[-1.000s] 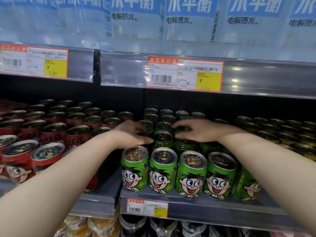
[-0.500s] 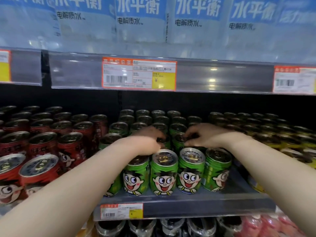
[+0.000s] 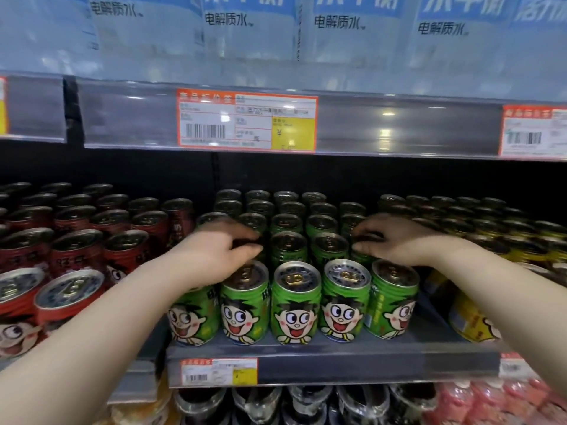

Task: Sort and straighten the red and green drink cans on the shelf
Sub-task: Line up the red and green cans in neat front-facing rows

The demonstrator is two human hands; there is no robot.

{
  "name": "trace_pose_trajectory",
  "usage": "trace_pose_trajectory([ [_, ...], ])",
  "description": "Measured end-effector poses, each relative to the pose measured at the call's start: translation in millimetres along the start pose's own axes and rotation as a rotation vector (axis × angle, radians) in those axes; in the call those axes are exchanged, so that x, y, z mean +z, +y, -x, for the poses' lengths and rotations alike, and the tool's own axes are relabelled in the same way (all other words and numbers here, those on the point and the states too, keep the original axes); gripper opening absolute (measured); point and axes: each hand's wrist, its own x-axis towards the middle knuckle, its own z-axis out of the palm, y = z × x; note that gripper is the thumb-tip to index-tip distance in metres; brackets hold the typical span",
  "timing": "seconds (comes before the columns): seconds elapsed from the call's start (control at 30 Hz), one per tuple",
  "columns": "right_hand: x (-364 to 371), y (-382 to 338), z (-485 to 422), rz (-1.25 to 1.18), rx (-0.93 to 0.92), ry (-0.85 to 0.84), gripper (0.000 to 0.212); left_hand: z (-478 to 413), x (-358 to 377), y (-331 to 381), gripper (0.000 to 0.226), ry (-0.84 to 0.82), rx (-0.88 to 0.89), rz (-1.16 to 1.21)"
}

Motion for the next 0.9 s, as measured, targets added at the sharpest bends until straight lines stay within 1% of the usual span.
trace_pose_trajectory([
  [0.03,0.4,-3.9,5.3,0.0,-0.047,0.117,0.04,8.6,-3.2,-5.1,0.039,0.03,-0.016,0.008],
  [0.07,-0.1,-10.8,13.4,-0.05,-0.097,0.195,0.038,17.0,-5.6,-10.6,0.041,0.06,-0.03,0.023],
  [0.1,-1.0,-19.1,22.8,-0.114,-0.15,0.197,0.038,25.2,-7.4,-16.2,0.043,0.082,-0.041,0.043],
  [0.13,-1.5,-28.3,33.0,-0.142,-0.204,0.109,0.044,33.4,-9.0,-20.7,0.048,0.08,-0.058,0.058],
  [0.2,3.5,-41.0,47.4,-0.036,-0.252,-0.147,0.063,47.4,-9.8,-30.4,0.069,0.026,-0.095,0.056],
  [0.23,7.5,-42.3,50.2,0.03,-0.259,-0.212,0.07,52.5,-8.4,-35.9,0.082,-0.008,-0.095,0.054],
  [0.27,10.0,-43.1,51.4,0.066,-0.255,-0.223,0.075,56.7,-6.2,-40.4,0.092,-0.03,-0.092,0.067],
  [0.3,11.2,-43.3,51.2,0.068,-0.25,-0.209,0.076,60.2,-3.6,-44.2,0.095,-0.034,-0.095,0.098],
  [0.37,10.4,-43.2,50.5,0.028,-0.258,-0.208,0.073,64.6,1.0,-49.3,0.085,-0.013,-0.097,0.168],
  [0.43,8.9,-41.5,50.7,-0.02,-0.278,-0.247,0.07,65.4,3.2,-51.5,0.078,-0.005,-0.072,0.209],
  [0.5,7.3,-42.0,51.3,-0.061,-0.283,-0.27,0.068,63.8,3.5,-52.0,0.076,-0.002,-0.051,0.238],
  [0.6,6.5,-49.6,52.4,-0.034,-0.266,-0.277,0.073,64.5,3.7,-55.9,0.078,-0.006,-0.042,0.289],
  [0.67,8.2,-61.7,52.7,-0.029,-0.293,-0.221,0.078,68.3,3.6,-60.8,0.082,-0.032,-0.027,0.331],
  [0.77,13.4,-93.2,54.7,-0.052,-0.38,-0.109,0.073,73.0,5.9,-66.8,0.077,-0.033,-0.022,0.36],
  [0.83,21.1,-114.1,52.1,-0.029,-0.436,-0.085,0.071,73.7,9.0,-66.0,0.075,-0.015,-0.03,0.366],
  [0.9,30.8,-130.6,46.6,0.002,-0.465,-0.081,0.074,74.3,10.8,-64.0,0.076,0.004,-0.037,0.37],
])
